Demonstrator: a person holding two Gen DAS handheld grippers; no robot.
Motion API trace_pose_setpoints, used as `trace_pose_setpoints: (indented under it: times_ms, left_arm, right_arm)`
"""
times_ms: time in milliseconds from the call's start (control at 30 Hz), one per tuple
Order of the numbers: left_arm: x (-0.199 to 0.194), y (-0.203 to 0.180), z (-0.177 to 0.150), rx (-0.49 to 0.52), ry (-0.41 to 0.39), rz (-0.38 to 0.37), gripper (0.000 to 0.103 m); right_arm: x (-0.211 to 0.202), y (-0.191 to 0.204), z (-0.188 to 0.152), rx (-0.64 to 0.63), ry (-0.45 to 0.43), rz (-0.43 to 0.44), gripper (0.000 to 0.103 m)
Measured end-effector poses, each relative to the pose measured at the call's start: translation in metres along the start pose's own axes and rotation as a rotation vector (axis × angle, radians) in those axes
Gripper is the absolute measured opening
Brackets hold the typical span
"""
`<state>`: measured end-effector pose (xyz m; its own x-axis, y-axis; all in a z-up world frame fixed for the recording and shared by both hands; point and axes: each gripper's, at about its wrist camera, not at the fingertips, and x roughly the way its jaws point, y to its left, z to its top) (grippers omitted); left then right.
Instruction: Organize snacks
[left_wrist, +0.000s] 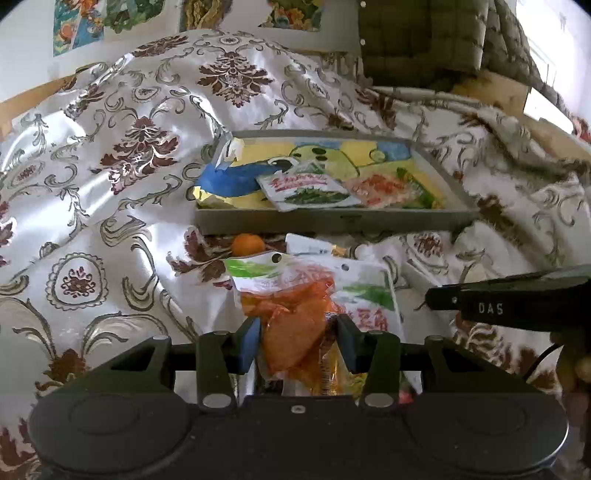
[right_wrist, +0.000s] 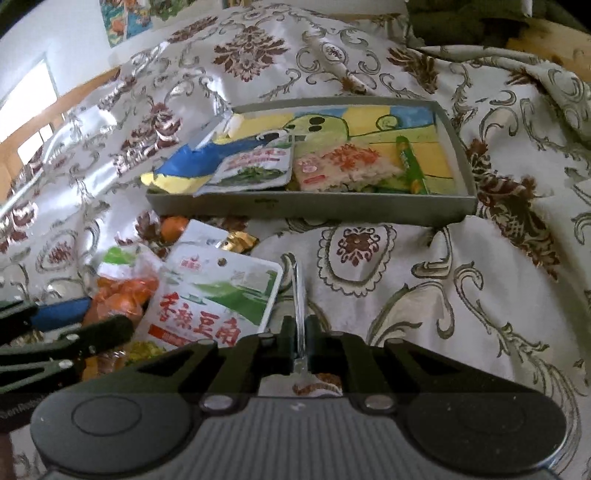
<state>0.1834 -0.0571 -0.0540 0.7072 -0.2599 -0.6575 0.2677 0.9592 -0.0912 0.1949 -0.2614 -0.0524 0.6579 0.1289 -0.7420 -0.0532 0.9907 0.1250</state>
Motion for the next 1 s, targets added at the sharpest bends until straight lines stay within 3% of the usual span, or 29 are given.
trace_pose_setpoints:
  times_ms: [433, 700, 1000]
  left_arm:
    - [-0.001, 0.01, 0.007, -0.03, -0.068, -0.002, 0.047]
    - [0.006, 0.022, 0.039, -0.105, -0.139, 0.016, 0.047]
    - [0.038, 0.005, 0.086, -0.119, -0.192, 0.002, 0.047]
  right_arm:
    - [-0.009, 0.008, 0.006, -0.019, -0.083, 0.103, 0.007]
    - [-0.015, -0.008, 0.024, 0.044, -0.165, 0.108, 0.007]
    - [-0.003, -0.044, 0.063, 0.199, -0.254, 0.128, 0.007]
